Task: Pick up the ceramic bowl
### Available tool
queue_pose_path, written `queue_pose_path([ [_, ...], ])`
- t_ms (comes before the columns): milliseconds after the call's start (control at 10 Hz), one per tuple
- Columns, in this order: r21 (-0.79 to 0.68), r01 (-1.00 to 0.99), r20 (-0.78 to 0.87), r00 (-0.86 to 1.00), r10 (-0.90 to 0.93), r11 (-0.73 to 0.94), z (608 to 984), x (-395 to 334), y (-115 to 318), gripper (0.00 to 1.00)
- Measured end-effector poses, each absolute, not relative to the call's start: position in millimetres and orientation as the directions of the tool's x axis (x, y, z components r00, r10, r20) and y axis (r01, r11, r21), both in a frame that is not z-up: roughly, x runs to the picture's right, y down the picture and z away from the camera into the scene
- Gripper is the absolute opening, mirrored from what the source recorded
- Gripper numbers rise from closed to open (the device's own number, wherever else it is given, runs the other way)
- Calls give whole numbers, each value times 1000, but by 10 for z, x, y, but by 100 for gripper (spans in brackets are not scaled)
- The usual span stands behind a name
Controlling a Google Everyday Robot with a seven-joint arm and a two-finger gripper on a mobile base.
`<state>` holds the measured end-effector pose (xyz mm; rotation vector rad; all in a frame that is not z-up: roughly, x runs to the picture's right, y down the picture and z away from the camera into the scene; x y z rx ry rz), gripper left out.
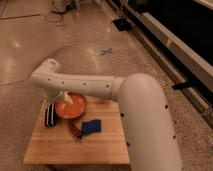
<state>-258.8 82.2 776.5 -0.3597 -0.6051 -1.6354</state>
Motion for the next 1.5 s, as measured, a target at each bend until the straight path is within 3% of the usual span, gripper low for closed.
queue_pose_path([
  [800, 175, 982, 557, -155, -816, -67, 7777, -2573, 814, 80],
  [1500, 62, 997, 582, 5, -813, 51, 8393, -1690, 767, 80],
])
